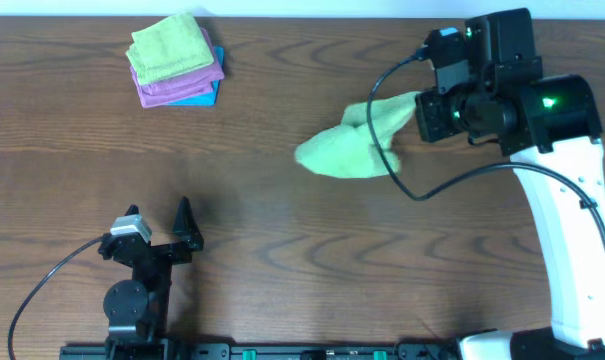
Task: Fold the cloth
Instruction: 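Lift the cloth and drag it left toward table center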
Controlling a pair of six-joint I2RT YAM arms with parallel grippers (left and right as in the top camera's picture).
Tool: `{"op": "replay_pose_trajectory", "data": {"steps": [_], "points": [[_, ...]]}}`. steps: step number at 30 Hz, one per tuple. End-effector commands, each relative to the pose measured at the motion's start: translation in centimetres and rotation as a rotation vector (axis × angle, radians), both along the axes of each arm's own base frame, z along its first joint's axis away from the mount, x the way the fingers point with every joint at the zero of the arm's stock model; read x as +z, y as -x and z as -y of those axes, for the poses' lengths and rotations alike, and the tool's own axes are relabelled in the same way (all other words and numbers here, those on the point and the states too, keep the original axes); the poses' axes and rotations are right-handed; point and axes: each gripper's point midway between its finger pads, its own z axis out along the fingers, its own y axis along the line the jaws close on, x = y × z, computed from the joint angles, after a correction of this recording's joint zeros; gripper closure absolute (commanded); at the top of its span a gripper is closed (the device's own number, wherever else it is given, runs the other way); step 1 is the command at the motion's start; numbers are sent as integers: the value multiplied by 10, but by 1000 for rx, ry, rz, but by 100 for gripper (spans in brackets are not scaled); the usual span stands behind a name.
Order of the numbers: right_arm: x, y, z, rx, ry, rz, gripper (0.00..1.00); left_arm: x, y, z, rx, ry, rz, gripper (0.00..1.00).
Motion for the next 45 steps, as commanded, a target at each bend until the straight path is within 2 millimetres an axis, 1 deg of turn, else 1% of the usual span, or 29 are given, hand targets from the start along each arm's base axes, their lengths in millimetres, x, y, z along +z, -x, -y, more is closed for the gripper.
{"op": "replay_pose_trajectory", "data": {"steps": [1,5,8,11,13,15,19,21,24,26,27,29,30,32,34,35,38,39,41,42,43,44,45], "points": [[1,-4,20,-82,90,17,99,-19,1,-3,14,-13,-61,5],[-7,-12,28,-112,145,10,99,-19,1,-3,14,-13,-61,5],[-16,-21,26,-109,146,3,99,-19,1,-3,14,-13,-61,5],[-10,-31,18,-99,134,52,99,-19,1,-3,14,-13,-61,5],[2,-38,10,-77,124,109,99,-19,1,-3,14,-13,-61,5],[11,-39,7,-61,123,129,99,-19,1,-3,14,-13,-61,5],[11,-25,0,-20,141,97,99,-19,1,-3,14,-13,-61,5],[17,-17,-1,-12,138,106,99,-19,1,-3,14,-13,-61,5],[37,-1,3,-16,124,148,99,-19,1,-3,14,-13,-61,5],[60,17,10,-24,112,210,99,-19,1,-3,14,-13,-61,5],[67,26,13,-28,106,234,99,-19,1,-3,14,-13,-61,5],[75,43,23,-45,105,265,99,-19,1,-3,14,-13,-61,5],[75,51,27,-52,103,276,99,-19,1,-3,14,-13,-61,5],[68,67,35,-74,96,275,99,-19,1,-3,14,-13,-61,5],[56,79,41,-98,91,256,99,-19,1,-3,14,-13,-61,5],[46,86,46,-122,82,240,99,-19,1,-3,14,-13,-61,5],[27,99,50,-148,60,205,99,-19,1,-3,14,-13,-61,5],[21,99,47,-143,39,194,99,-19,1,-3,14,-13,-61,5],[12,94,35,-112,-14,175,99,-19,1,-3,14,-13,-61,5],[6,87,26,-84,-49,161,99,-19,1,-3,14,-13,-61,5],[1,77,12,-45,-97,148,99,-19,1,-3,14,-13,-61,5],[-4,61,-13,26,-176,128,99,-19,1,-3,14,-13,-61,5],[-3,47,-47,131,-283,103,99,-19,1,-3,14,-13,-61,5]]}}
